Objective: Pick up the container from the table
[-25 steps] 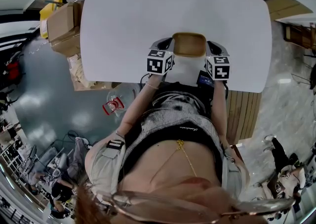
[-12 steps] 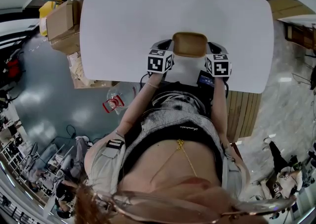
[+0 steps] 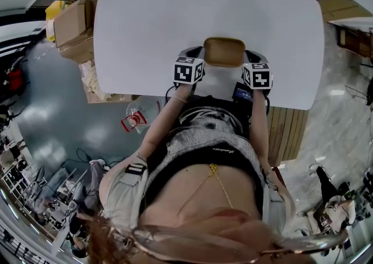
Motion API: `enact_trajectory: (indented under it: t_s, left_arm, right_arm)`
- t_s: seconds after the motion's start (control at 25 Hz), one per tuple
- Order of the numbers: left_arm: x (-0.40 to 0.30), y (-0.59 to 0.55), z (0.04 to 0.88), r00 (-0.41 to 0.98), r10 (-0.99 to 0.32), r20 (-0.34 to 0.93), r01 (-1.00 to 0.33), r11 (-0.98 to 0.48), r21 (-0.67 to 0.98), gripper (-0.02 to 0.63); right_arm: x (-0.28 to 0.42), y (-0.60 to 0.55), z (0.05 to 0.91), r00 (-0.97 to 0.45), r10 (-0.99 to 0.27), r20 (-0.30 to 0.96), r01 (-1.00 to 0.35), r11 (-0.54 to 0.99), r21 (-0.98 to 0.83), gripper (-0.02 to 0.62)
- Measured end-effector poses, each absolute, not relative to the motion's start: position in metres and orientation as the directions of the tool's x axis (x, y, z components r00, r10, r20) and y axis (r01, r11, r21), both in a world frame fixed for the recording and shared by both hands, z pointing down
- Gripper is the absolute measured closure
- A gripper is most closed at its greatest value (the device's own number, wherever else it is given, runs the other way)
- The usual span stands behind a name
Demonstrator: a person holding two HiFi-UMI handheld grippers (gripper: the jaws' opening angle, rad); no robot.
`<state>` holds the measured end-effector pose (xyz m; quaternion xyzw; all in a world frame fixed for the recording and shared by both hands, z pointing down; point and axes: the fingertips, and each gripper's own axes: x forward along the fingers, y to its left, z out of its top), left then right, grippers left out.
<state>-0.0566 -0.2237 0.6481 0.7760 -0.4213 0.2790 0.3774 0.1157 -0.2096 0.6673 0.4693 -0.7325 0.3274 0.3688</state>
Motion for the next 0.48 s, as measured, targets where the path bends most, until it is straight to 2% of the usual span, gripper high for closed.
enact_trajectory:
  t_s: [0.28, 0.32, 0.36, 0.48]
  left_arm:
    - [-0.0590, -0.2248, 0.6522, 0.483, -0.443, 0.755, -0.870, -0.339, 0.358, 0.604]
    - [-0.0591, -0.2251, 0.6529, 0.484, -0.443, 0.755, -0.870, -0.335, 0.361, 0.583]
    - [-0.0591, -0.2254, 0.6539, 0.484, -0.443, 0.755, -0.871, -0.331, 0.363, 0.531]
    - [-0.0596, -0.2271, 0.6571, 0.476, -0.443, 0.759, -0.876, -0.319, 0.363, 0.529]
  right_arm:
    - [0.1147, -0.2116, 0.6632, -0.298, -0.456, 0.838, -0.930, 0.337, -0.148, 0.552]
    - [0.1135, -0.2118, 0.6636, -0.304, -0.454, 0.837, -0.929, 0.337, -0.155, 0.535]
    - [0.1128, -0.2120, 0.6645, -0.308, -0.451, 0.838, -0.928, 0.336, -0.161, 0.526]
    - [0.1134, -0.2131, 0.6682, -0.304, -0.442, 0.844, -0.930, 0.329, -0.163, 0.491]
